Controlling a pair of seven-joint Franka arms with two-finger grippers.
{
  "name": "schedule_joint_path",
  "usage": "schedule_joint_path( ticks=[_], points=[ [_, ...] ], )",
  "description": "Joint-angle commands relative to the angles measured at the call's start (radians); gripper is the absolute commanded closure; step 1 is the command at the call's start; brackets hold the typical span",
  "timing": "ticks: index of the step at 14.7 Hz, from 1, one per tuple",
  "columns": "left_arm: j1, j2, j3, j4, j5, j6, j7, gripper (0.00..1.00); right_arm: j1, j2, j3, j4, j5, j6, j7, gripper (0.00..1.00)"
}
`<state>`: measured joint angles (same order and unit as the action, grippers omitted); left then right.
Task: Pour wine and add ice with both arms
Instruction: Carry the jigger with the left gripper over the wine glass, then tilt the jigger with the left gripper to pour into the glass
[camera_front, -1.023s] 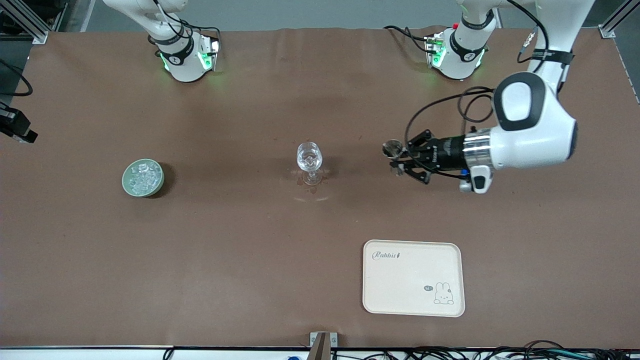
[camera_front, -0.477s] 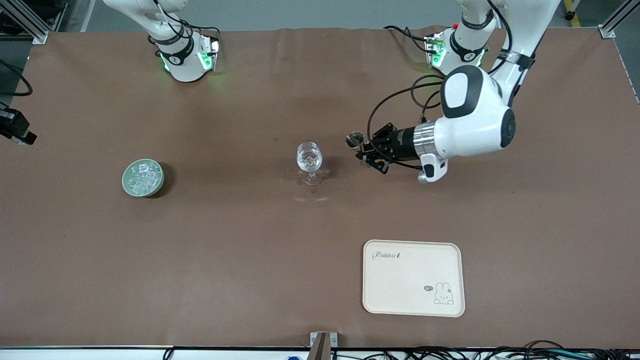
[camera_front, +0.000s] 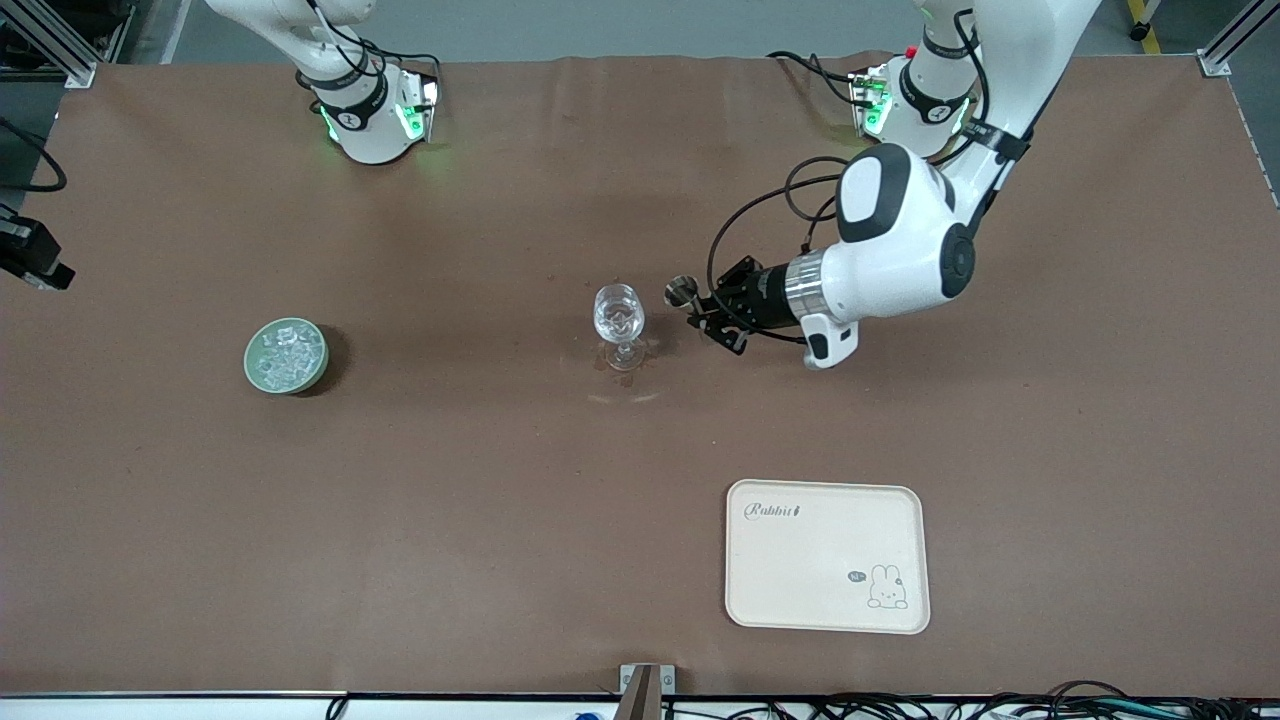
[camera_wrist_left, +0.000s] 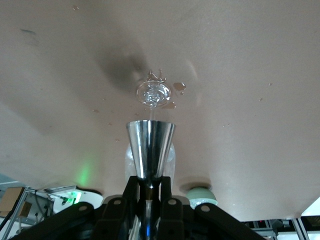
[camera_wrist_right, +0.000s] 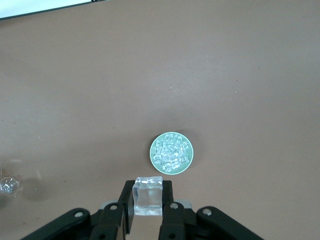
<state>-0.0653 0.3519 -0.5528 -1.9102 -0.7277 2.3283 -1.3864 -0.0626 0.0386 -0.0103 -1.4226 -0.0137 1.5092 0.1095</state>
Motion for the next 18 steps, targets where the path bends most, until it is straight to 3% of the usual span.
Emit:
schedule_joint_path(
  ticks=[1,8,18],
  points=[
    [-0.031,0.059,-0.012,0.036,0.077,0.060,-0.081,1.00,0.003,-0.005,-0.002,-0.004,0.011,0.005,-0.008,0.99],
    [-0.047,0.160,-0.071,0.117,0.307,0.094,-0.261,1.00,0.003,-0.005,-0.002,-0.004,0.011,0.003,-0.008,0.99],
    [-0.065,0.180,-0.108,0.152,0.487,0.086,-0.309,1.00,0.006,-0.005,-0.002,-0.004,0.011,0.005,-0.008,0.99]
  ],
)
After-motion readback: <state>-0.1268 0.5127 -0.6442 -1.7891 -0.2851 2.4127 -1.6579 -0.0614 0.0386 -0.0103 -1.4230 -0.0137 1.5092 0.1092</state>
